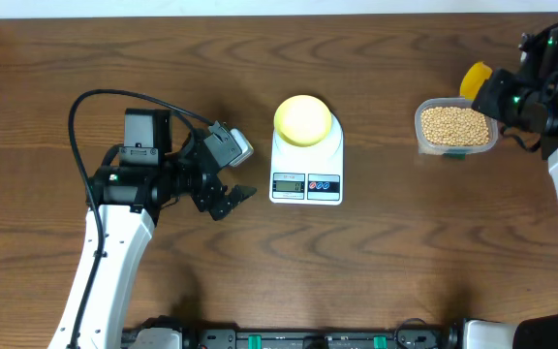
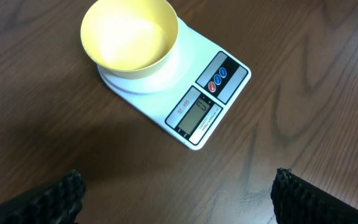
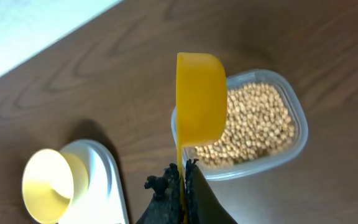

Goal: Scoop item into bowl and weigh 50g on scale

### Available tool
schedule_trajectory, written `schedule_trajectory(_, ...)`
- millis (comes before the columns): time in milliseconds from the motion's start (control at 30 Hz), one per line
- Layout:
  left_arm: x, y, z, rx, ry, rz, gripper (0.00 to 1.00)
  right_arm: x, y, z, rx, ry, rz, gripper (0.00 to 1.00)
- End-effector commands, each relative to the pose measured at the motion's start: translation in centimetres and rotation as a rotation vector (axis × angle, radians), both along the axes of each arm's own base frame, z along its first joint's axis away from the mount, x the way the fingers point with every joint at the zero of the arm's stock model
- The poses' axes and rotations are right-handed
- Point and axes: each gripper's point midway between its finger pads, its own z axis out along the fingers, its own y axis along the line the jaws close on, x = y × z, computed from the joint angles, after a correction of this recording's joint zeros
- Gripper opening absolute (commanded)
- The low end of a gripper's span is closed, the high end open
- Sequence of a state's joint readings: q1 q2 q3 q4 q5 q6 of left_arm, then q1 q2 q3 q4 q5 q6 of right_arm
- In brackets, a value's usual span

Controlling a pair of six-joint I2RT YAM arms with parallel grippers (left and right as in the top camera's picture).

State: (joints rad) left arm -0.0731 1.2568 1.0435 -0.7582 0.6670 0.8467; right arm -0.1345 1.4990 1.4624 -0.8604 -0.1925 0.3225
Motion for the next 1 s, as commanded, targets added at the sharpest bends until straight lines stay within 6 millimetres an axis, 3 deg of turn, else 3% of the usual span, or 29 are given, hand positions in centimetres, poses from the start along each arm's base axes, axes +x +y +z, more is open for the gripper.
schedule_trajectory(0, 0.1, 0.2, -0.2, 0.008, -0.003, -0.006, 0.97, -0.6, -0.2, -0.1, -0.019, 0.031, 0.014, 0.01)
schedule_trajectory(300, 0.1, 0.2, -0.2, 0.008, -0.003, -0.006, 0.98, -2.5, 0.2, -1.3, -0.118, 0.102, 0.174, 0.01)
schedule_trajectory(367, 0.1, 0.2, -0.2, 0.008, -0.004, -0.005, 0.98, -2.2, 0.1, -1.1, -0.148, 0.083, 0.209, 0.01)
schedule_trajectory(467, 0.1, 0.2, -0.2, 0.008, -0.003, -0.006, 0.98, 0.2, 0.1, 0.7, -0.189, -0.048, 0.239, 0.01)
schedule_trajectory(567, 0.1, 0.2, -0.2, 0.008, -0.003, -0.006, 0.98, 1.3, 1.5, 2.0, -0.176, -0.141, 0.336, 0.01)
schedule_trajectory(967, 0.1, 0.2, -0.2, 0.008, -0.003, -0.005, 0.98, 0.1, 2.4, 1.1, -0.174, -0.099, 0.417, 0.01)
